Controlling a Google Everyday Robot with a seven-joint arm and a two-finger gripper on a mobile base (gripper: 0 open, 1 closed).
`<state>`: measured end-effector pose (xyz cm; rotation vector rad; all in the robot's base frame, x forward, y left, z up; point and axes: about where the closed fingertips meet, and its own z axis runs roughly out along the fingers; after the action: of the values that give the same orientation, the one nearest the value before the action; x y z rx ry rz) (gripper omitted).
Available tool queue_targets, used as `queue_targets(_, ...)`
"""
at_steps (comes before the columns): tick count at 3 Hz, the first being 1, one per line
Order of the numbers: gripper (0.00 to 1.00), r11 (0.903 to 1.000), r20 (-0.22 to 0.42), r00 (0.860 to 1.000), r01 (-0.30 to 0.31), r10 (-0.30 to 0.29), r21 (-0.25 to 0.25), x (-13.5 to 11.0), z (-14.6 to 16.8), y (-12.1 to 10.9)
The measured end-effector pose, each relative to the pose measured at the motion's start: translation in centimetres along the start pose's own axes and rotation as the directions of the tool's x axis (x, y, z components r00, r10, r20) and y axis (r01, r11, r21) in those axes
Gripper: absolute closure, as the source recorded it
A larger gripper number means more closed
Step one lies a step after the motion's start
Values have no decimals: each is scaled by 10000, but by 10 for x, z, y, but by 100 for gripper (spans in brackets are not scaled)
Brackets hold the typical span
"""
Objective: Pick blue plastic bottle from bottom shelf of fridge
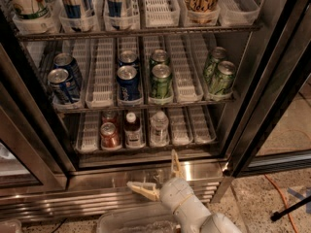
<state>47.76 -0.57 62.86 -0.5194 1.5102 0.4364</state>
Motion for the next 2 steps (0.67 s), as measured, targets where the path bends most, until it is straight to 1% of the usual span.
queue_targets(2, 0, 9995, 48, 9999, 137, -139, 269, 4, 3, -15)
